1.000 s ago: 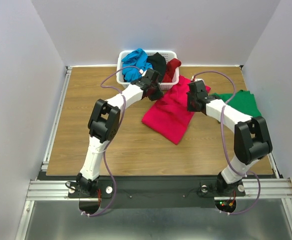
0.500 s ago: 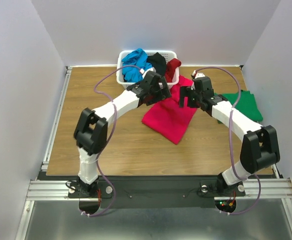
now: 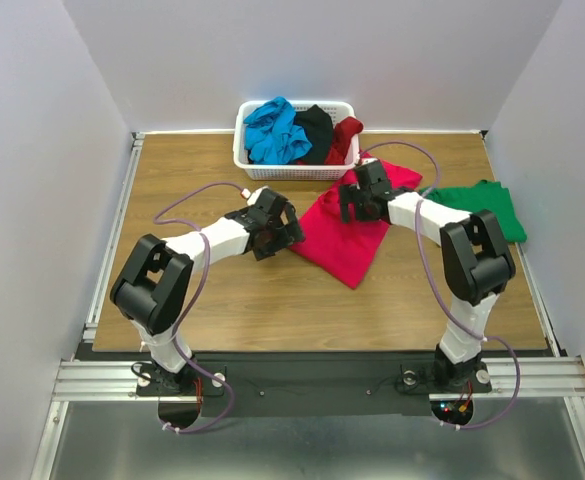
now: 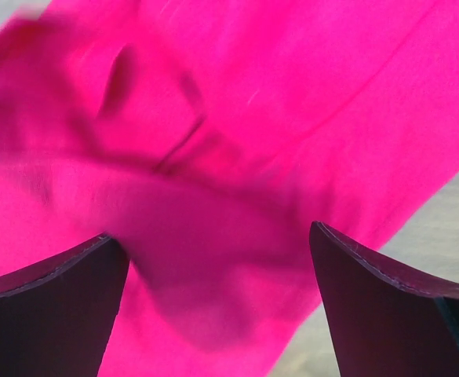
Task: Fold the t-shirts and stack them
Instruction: Fold the tshirt
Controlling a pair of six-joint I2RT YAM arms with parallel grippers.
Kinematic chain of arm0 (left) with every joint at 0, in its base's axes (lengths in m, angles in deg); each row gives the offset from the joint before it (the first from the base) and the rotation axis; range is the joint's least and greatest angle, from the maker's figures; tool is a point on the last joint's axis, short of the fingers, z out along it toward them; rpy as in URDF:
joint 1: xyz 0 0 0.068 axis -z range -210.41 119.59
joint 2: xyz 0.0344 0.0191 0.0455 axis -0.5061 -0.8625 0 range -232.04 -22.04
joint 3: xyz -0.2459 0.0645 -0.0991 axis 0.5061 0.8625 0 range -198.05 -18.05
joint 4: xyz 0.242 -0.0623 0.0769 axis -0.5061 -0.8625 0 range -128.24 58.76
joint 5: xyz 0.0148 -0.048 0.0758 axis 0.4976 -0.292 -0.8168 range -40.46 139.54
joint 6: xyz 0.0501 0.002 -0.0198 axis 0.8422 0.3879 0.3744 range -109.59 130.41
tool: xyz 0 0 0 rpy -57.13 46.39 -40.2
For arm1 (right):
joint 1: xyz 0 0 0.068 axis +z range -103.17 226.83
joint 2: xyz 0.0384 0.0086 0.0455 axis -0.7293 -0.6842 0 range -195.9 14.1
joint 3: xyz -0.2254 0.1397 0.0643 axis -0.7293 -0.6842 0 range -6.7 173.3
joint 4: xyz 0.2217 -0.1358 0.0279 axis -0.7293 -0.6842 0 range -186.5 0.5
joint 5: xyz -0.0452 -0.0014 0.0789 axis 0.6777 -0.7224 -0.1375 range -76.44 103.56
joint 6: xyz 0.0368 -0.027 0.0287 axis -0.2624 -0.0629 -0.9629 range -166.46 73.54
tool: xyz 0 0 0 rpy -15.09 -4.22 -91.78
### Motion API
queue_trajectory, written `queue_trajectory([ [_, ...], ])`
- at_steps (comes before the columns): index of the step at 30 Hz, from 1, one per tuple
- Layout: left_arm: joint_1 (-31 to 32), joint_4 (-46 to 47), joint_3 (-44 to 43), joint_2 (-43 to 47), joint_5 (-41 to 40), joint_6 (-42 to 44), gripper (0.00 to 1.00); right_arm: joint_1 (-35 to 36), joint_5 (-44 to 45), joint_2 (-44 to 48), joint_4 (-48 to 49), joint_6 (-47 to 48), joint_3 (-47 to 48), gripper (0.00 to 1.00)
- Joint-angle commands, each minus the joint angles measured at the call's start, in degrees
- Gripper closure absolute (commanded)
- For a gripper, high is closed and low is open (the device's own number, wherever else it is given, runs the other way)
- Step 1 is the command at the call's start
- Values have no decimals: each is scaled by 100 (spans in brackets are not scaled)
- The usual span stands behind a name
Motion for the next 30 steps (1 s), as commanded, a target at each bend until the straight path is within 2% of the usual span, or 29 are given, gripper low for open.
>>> queue_trajectory([
  [1, -217, 424, 138, 67, 22, -80, 2, -28, 1197, -359, 324, -283, 566, 0],
  [5, -297, 539, -29, -197, 136, 17, 5, -90, 1314, -501, 316, -661, 917, 0],
  [9, -314, 574, -266, -592, 163, 87, 15, -99, 1052, -361, 316, -715, 1015, 0],
  [13, -332, 653, -337, -795, 453, 122, 31, -99, 429, 16, 307, -653, 648, 0],
  [17, -366, 662, -302, -909, 356, 96, 48, -90, -459, 1059, 289, -547, -238, 0],
  [18, -376, 662, -302, -909, 373, 105, 54, -90, -670, 1281, 281, -539, -477, 0],
  [19, -384, 670, -319, -962, 391, 113, 69, -81, -1011, 1492, 272, -626, -706, 0],
  [22, -384, 723, -241, -1006, 575, 114, 100, 112, -1235, 2388, 211, -837, -1567, 0],
  [25, -384, 898, 74, -831, 637, 79, 100, 673, -964, 3064, -95, -768, -2105, 0],
  [26, -384, 916, 172, -761, 637, 78, 100, 1119, -866, 3171, -193, -698, -2166, 1],
  [30, -384, 926, 673, -261, 576, -27, 100, 2062, -374, 3296, -537, -513, -2351, 3],
])
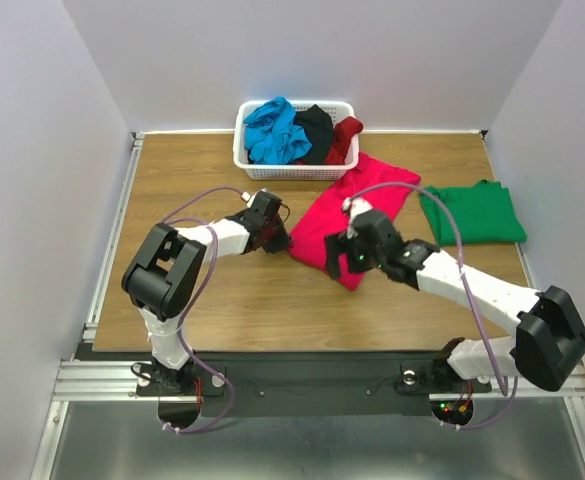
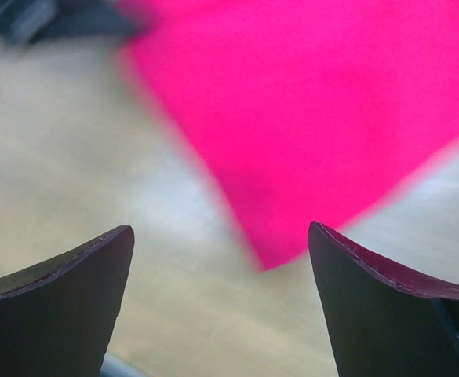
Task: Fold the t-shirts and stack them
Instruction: Fold the tshirt
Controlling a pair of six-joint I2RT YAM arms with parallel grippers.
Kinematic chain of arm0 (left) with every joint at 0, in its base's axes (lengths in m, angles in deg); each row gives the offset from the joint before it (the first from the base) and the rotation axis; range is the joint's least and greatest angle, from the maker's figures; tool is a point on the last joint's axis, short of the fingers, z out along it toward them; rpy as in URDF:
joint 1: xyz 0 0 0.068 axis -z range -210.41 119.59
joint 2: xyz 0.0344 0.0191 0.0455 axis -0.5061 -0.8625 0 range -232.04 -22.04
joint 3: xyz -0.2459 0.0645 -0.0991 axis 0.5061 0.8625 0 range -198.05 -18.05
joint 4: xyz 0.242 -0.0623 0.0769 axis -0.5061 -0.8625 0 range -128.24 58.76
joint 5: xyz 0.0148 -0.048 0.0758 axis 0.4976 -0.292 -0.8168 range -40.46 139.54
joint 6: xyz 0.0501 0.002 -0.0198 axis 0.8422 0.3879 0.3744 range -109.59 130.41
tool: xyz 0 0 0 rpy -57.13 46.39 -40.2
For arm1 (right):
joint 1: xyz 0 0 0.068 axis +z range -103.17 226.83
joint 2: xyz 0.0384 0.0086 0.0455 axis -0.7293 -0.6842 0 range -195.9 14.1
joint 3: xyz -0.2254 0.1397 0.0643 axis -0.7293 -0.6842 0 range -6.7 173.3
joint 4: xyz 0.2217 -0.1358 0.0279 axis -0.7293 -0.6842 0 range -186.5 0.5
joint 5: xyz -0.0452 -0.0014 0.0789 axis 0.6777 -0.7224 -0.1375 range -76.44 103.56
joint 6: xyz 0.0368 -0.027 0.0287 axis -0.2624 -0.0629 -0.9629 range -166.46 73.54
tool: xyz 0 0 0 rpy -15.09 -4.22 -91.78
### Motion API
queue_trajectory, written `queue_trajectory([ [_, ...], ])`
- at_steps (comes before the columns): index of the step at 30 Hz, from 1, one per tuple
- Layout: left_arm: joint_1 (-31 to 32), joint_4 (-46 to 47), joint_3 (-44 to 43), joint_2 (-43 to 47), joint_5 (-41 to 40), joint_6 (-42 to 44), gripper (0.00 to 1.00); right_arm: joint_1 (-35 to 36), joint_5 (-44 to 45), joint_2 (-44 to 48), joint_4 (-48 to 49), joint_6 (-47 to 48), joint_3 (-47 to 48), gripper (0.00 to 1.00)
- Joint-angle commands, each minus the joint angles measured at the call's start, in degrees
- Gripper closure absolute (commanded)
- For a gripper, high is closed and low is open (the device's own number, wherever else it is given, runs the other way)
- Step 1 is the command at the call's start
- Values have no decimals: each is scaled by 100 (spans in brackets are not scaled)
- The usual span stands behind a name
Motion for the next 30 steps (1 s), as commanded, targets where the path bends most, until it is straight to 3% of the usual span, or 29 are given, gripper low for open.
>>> queue_trajectory([
  [1, 2, -33, 634, 549, -6, -36, 100, 817, 455, 59, -294, 222, -187, 4],
  [7, 3, 48, 1214, 910, 3, -106, 100, 1600, 824, -582, -294, 327, -171, 5],
  [19, 3, 4, 1471, 1139, -58, -133, 100, 2049, 895, -1207, -329, 134, -118, 17],
  [22, 3, -31, 1576, 1235, -85, -150, 100, 2049, 1045, -1453, -364, -15, -91, 28],
  [25, 3, -92, 1655, 1358, -181, -168, 100, 2066, 1106, -1602, -426, -208, -126, 31],
  [28, 3, -84, 1848, 1490, -208, -220, 100, 2075, 1107, -1629, -426, -393, -232, 44],
  [30, 3, -66, 1962, 1569, -181, -282, 100, 2128, 1028, -1629, -435, -481, -285, 60],
])
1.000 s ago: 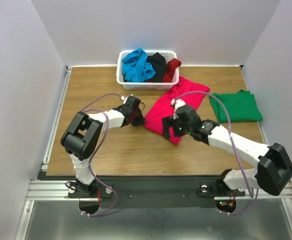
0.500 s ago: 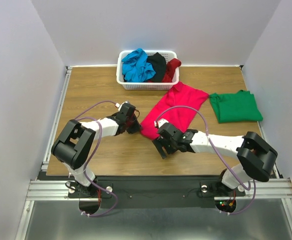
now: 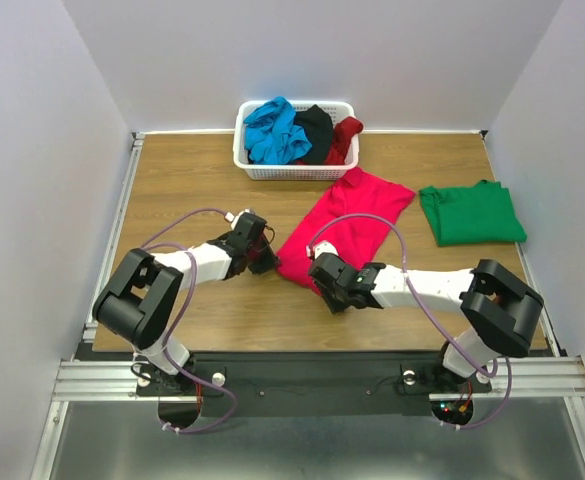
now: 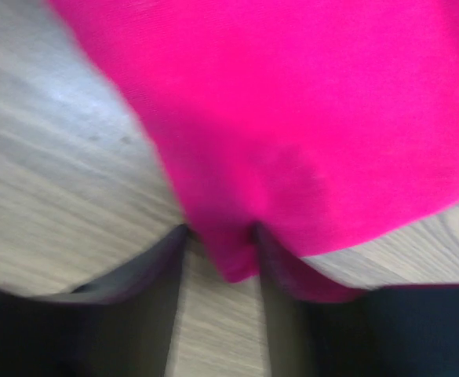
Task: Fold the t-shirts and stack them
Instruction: Fold the tshirt
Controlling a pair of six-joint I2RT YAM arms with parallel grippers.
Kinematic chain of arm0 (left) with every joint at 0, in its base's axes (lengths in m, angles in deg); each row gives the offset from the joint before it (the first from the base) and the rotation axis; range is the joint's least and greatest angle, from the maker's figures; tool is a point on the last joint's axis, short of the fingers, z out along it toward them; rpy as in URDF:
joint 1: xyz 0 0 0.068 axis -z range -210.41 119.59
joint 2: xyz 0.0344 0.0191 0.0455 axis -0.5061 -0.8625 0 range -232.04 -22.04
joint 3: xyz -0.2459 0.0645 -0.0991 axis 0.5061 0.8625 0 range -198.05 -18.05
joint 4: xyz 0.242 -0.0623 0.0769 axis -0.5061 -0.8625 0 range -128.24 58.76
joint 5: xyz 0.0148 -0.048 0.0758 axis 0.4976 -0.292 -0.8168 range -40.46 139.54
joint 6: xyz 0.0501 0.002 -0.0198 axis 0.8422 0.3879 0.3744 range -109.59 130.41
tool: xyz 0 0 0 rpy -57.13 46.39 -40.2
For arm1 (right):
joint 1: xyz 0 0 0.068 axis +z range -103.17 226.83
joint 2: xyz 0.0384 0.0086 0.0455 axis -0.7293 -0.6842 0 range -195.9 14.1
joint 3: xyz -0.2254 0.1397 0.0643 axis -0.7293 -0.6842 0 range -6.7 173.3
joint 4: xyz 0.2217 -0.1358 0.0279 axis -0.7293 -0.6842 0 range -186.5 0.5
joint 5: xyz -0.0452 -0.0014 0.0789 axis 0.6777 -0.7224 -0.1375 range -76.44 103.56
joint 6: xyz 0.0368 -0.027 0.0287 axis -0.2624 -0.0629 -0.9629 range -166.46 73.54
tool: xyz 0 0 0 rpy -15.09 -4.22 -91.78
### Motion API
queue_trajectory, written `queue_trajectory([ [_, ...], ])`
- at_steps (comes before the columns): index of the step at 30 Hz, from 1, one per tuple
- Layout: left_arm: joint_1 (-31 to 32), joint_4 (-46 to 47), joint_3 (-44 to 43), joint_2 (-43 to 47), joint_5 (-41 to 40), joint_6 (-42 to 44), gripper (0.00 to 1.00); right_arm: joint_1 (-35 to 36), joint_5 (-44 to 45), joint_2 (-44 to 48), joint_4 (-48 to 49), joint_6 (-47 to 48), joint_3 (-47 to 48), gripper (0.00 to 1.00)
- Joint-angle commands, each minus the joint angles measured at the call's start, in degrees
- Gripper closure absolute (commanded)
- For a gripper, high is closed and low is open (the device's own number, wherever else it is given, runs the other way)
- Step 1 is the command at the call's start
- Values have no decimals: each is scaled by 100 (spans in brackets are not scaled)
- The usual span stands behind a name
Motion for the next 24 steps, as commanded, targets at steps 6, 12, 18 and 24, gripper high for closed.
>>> queue_trajectory([
  [6, 24, -398, 1173, 1232, -24, -186, 100, 953, -246, -64, -306, -688, -9, 100],
  [12, 253, -1556, 1956, 3671, -311, -915, 100, 2211, -641, 401, -597, -1320, 466, 99],
  [18, 297, -3350, 1825, 5714, -980, -1521, 100, 2644, -896, 954, -588, -1646, 615, 100],
  [24, 297, -4028, 1298, 6244, -1446, -1523, 100, 2644, -765, 1579, -597, -1883, 607, 100],
])
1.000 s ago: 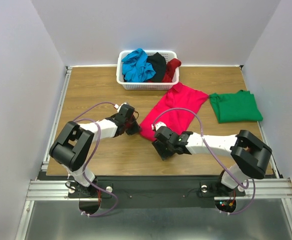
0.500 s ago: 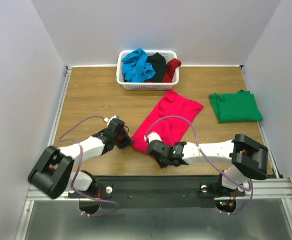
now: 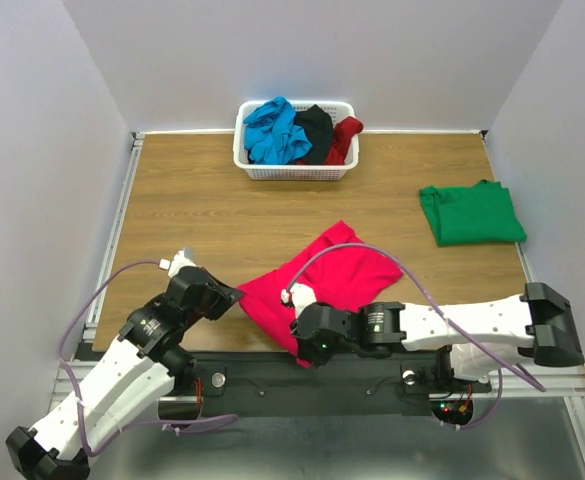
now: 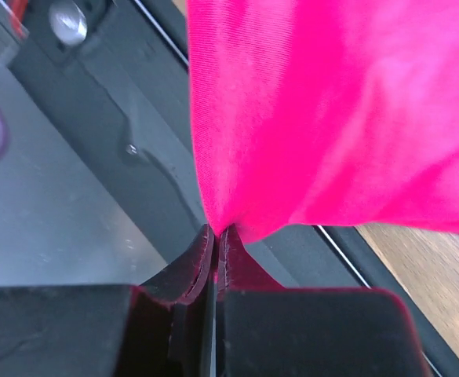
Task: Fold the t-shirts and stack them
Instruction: Fold the tshirt
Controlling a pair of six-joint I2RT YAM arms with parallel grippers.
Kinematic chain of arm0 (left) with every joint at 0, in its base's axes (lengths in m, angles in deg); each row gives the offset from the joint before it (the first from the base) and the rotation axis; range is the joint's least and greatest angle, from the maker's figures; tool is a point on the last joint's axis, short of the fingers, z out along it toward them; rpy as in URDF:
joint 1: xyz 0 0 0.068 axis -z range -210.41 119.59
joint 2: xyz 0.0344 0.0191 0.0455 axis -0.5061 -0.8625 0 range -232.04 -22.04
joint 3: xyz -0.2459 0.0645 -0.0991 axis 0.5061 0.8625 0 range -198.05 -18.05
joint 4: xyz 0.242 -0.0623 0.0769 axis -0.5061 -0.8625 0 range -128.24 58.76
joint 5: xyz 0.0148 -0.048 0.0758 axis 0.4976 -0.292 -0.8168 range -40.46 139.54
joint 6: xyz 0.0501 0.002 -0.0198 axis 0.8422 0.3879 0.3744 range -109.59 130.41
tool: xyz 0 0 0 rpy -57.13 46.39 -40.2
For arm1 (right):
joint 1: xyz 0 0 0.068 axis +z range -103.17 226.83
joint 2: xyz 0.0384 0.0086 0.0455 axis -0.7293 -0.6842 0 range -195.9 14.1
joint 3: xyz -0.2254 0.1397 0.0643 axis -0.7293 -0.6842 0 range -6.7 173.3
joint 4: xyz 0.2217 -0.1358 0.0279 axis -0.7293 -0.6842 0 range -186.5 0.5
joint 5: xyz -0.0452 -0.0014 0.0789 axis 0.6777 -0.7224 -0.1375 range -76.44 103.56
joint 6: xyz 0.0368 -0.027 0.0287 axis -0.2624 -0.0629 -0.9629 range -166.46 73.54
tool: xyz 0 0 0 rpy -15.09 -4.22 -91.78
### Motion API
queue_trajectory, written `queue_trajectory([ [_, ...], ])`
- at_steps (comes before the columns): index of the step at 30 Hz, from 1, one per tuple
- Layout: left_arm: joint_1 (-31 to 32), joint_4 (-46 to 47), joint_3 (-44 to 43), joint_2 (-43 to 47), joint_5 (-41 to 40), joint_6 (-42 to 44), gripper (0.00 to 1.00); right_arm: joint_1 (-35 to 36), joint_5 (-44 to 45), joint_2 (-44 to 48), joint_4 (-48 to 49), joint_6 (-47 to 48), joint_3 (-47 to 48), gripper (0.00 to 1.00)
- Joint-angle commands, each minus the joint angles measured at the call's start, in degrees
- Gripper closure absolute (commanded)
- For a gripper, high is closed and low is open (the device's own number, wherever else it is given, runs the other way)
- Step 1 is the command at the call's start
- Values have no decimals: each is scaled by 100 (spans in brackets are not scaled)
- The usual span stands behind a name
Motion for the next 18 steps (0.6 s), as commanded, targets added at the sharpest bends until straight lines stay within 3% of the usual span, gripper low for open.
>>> queue_trajectory([
  [1, -11, -653, -626, -206, -728, -74, 100, 41, 11, 595, -110, -351, 117, 100],
  [8, -11, 302, -1495, -1577, -799, 549, 100, -274, 853, 1343, -293, -790, -111, 100],
  [12, -11, 620, -2304, -2701, -807, 892, 100, -1502, 611, 1633, -373, -704, -217, 100],
  [18, -11, 1051, -3377, -4029, -527, 1227, 100, -2164, 714, 1810, -689, -449, 11, 100],
])
